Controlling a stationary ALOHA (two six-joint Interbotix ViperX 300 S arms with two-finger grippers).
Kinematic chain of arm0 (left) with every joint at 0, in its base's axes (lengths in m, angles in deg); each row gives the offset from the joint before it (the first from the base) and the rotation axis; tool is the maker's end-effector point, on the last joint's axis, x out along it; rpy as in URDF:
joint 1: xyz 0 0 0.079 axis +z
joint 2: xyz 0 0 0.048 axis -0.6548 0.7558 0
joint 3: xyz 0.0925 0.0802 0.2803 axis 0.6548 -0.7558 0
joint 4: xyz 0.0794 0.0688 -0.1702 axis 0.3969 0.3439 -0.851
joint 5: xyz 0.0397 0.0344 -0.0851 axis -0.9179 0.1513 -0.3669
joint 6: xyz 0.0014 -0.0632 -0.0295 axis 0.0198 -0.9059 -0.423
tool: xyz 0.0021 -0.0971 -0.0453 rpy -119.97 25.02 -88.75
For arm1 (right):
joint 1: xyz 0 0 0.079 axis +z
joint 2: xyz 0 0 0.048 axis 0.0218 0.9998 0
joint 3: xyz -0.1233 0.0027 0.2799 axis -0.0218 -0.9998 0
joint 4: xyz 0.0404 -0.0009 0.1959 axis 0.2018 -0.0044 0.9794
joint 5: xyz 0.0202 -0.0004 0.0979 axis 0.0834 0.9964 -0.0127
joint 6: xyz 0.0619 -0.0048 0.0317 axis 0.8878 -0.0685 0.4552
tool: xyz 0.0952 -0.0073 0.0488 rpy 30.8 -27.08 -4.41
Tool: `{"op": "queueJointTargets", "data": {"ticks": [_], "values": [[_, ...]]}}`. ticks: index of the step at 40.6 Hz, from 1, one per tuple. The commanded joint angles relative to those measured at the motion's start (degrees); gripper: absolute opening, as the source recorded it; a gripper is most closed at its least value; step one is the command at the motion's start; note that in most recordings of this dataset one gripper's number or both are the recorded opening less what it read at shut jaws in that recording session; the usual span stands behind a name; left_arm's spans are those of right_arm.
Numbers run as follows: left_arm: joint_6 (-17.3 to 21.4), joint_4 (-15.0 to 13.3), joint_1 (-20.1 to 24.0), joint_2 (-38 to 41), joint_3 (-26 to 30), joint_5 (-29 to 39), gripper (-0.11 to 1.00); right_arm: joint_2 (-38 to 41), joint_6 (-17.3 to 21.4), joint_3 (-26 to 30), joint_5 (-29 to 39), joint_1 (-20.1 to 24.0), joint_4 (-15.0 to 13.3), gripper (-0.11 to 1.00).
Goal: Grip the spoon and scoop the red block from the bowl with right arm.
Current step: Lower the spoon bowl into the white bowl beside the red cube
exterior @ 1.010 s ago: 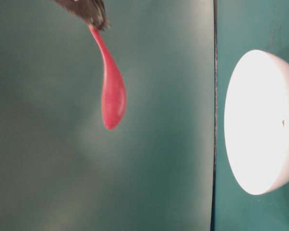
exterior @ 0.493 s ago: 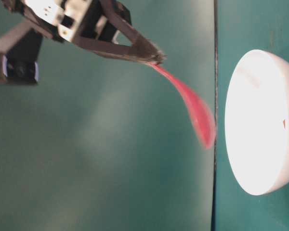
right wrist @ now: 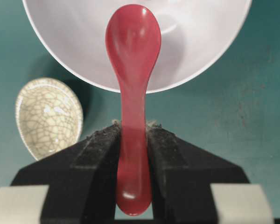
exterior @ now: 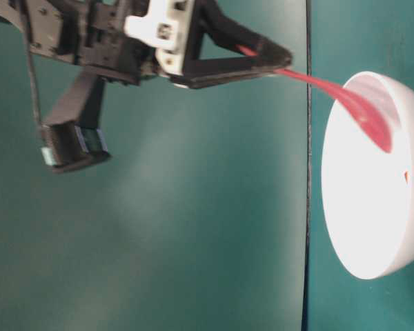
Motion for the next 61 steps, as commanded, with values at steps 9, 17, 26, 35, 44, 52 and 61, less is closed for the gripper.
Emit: {"op": "queueJointTargets", "data": {"ticks": [9, 17, 26, 35, 44, 52, 61], "values": [[0.18, 0.18, 0.09, 0.35, 1.41, -0.62, 0.00, 2.55, 0.09, 1.85, -3.78, 0.35, -0.35, 0.22], [0.26, 0.18, 0.09, 0.35, 1.41, -0.53, 0.00, 4.57, 0.09, 2.55, -6.59, 0.79, -0.35, 0.22], [0.26, 0.18, 0.09, 0.35, 1.41, -0.53, 0.00, 6.24, 0.35, 3.25, -9.49, 1.76, -0.35, 0.22], [0.35, 0.18, 0.09, 0.35, 1.23, -0.44, 0.00, 6.24, 0.44, 3.16, -12.30, 1.85, -0.35, 0.22], [0.26, 0.18, 0.09, 0.35, 1.23, -0.35, 0.00, 6.15, 1.05, 2.72, -13.97, 1.76, -0.35, 0.22], [0.26, 0.18, 0.09, 0.26, 1.32, -0.35, 0.00, 4.83, 4.57, 0.44, -11.51, 1.85, -0.35, 0.22], [0.26, 0.18, 0.09, 0.26, 1.32, -0.35, 0.00, 3.08, 6.33, -2.46, -11.51, 1.76, -0.35, 0.22]]}}
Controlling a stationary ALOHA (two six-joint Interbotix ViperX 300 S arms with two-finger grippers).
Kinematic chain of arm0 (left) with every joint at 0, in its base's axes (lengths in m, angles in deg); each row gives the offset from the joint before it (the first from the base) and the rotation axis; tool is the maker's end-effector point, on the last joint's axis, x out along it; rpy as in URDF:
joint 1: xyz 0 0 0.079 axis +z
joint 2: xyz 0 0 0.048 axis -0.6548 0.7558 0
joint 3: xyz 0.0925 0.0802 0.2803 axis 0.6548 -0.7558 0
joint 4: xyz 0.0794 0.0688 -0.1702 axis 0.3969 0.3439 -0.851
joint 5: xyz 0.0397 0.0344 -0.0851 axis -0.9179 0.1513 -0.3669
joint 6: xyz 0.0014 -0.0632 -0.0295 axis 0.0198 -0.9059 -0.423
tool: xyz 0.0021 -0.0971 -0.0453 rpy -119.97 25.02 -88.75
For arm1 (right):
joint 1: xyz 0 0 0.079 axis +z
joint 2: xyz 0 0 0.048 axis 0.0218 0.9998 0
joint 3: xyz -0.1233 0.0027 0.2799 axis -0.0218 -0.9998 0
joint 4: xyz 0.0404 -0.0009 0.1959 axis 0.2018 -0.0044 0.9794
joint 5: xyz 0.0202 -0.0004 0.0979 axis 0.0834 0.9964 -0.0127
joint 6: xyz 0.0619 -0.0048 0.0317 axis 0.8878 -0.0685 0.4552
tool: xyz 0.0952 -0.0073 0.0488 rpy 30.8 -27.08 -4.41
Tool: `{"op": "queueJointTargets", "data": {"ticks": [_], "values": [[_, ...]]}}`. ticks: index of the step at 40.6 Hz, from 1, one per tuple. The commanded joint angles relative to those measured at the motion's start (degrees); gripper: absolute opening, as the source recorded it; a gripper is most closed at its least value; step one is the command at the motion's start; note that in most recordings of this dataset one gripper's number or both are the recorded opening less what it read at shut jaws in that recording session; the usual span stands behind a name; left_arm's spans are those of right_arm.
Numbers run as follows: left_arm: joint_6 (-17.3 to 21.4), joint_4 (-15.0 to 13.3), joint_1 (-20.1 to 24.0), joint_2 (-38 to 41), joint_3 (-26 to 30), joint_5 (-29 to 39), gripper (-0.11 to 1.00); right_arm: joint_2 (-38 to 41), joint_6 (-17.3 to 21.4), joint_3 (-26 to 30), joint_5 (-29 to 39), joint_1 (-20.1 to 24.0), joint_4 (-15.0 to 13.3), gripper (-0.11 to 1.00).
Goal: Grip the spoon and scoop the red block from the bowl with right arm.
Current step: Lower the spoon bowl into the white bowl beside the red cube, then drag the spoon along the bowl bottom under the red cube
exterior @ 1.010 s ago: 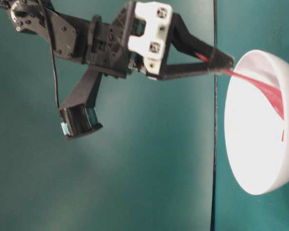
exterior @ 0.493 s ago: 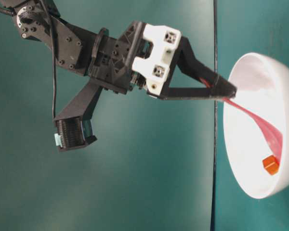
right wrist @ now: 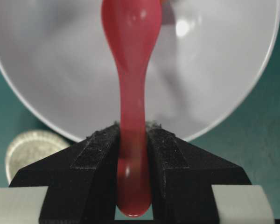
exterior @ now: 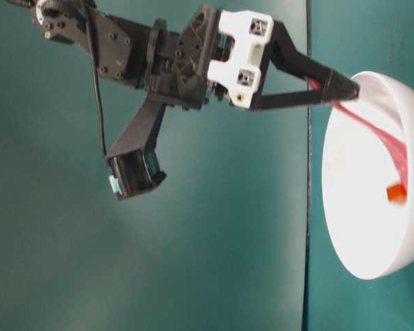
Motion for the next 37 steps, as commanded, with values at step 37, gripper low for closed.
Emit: {"op": "queueJointTargets", "data": {"ticks": [37], "values": [[0.00, 0.18, 0.09, 0.35, 1.23, -0.35, 0.00, -3.69, 3.43, 2.37, 6.33, -0.88, -2.99, 0.22]]}}
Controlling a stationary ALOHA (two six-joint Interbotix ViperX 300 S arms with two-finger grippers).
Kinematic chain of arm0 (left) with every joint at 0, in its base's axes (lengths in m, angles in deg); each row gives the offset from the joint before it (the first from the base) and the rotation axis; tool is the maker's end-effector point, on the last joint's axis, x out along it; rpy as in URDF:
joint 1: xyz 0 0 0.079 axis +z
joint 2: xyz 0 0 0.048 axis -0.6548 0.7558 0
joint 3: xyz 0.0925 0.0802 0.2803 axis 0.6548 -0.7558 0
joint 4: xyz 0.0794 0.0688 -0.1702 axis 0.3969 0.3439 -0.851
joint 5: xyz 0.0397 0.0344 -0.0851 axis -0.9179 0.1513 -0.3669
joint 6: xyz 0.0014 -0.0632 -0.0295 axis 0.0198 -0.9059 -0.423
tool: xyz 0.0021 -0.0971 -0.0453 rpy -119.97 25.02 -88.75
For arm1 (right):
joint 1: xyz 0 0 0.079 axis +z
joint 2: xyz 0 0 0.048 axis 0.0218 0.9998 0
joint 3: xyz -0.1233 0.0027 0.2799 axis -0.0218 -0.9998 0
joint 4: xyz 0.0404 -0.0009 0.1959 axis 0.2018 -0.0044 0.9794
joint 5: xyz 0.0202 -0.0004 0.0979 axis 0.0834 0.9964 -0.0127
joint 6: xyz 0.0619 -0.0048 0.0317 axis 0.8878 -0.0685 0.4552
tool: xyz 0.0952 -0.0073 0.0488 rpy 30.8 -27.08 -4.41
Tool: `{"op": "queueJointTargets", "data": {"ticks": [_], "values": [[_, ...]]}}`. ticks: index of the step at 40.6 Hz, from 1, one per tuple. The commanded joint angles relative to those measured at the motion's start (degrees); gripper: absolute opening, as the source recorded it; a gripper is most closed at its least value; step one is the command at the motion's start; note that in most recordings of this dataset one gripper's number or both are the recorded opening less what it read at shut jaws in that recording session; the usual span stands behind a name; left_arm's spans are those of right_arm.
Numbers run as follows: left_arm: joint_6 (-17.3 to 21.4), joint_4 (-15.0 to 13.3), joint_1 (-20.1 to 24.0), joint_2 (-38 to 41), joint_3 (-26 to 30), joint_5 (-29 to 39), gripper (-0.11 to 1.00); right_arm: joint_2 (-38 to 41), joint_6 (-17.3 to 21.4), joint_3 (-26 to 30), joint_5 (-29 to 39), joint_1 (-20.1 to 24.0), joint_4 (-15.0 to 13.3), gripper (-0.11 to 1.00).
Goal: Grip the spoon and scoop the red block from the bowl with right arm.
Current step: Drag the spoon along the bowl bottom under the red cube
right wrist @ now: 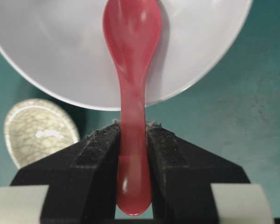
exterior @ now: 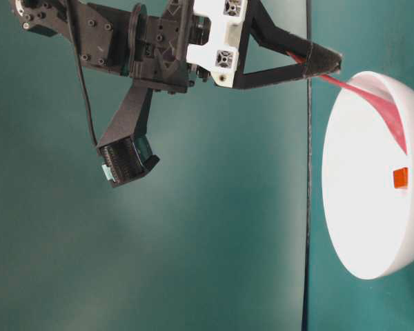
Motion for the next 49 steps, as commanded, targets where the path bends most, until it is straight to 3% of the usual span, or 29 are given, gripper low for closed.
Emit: {"op": "queueJointTargets", "data": {"ticks": [1, 27, 49], "values": [[0.00, 0.18, 0.09, 0.35, 1.23, -0.35, 0.00, -1.76, 0.26, 1.58, -0.44, -0.09, -1.14, 0.22], [0.00, 0.18, 0.09, 0.35, 1.14, -0.35, 0.00, 3.43, -0.44, 7.12, -3.08, 0.70, -2.02, 0.22], [0.00, 0.18, 0.09, 0.35, 1.14, -0.35, 0.00, 1.14, -0.53, 4.31, 4.04, 1.67, -2.20, 0.22]]}}
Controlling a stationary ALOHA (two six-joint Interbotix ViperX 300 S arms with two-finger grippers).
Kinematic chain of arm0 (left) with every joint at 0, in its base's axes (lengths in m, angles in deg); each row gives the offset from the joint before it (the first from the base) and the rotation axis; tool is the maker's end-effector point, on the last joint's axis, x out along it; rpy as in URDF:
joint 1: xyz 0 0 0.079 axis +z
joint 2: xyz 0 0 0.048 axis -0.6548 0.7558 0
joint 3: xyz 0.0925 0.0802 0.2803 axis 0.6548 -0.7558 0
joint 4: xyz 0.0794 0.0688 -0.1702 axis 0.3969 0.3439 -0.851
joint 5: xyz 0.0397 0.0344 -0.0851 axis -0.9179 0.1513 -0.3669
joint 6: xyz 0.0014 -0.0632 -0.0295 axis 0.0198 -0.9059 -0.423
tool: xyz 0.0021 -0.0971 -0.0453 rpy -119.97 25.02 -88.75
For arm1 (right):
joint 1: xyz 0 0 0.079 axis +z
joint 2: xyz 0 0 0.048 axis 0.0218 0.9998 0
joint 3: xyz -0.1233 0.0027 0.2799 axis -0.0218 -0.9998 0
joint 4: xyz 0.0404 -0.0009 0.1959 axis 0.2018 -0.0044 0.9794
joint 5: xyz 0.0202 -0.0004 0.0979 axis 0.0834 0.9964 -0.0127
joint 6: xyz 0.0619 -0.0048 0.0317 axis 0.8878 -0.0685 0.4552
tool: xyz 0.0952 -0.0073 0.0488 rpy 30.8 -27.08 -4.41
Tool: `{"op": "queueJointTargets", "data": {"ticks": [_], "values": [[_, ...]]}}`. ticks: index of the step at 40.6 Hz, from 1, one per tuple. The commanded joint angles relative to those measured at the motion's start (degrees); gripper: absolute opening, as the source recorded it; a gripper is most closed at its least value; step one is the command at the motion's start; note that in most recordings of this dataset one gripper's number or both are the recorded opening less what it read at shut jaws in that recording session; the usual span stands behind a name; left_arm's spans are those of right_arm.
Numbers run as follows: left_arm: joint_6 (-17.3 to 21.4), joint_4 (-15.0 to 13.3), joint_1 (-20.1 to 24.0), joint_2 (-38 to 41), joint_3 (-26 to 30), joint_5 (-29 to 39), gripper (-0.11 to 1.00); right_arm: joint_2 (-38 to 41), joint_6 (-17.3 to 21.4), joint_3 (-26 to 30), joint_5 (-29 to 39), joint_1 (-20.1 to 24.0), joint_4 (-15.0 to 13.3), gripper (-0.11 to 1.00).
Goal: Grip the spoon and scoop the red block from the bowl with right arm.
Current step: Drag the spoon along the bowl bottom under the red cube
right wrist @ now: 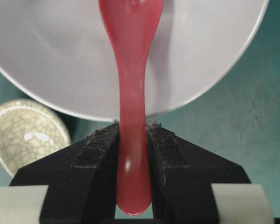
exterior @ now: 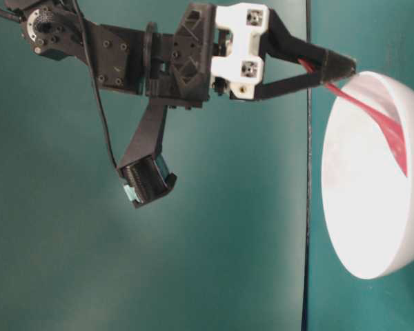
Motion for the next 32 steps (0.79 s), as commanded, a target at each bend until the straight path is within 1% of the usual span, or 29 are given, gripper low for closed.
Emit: {"op": "queueJointTargets", "data": {"ticks": [1, 13, 24, 32], "values": [[0.00, 0.18, 0.09, 0.35, 1.14, -0.35, 0.00, -2.37, -0.18, 1.05, 0.44, 0.53, -0.09, 0.22], [0.09, 0.18, 0.09, 0.35, 1.05, -0.35, 0.00, -3.25, -0.18, 2.29, 3.25, 1.05, 0.09, 0.22], [0.09, 0.18, 0.09, 0.35, 0.97, -0.35, 0.00, -2.55, -0.26, 3.60, 2.99, 1.23, 0.09, 0.22], [0.09, 0.18, 0.09, 0.35, 0.97, -0.35, 0.00, -1.14, -0.35, 6.06, 2.99, 1.41, 0.09, 0.22]]}}
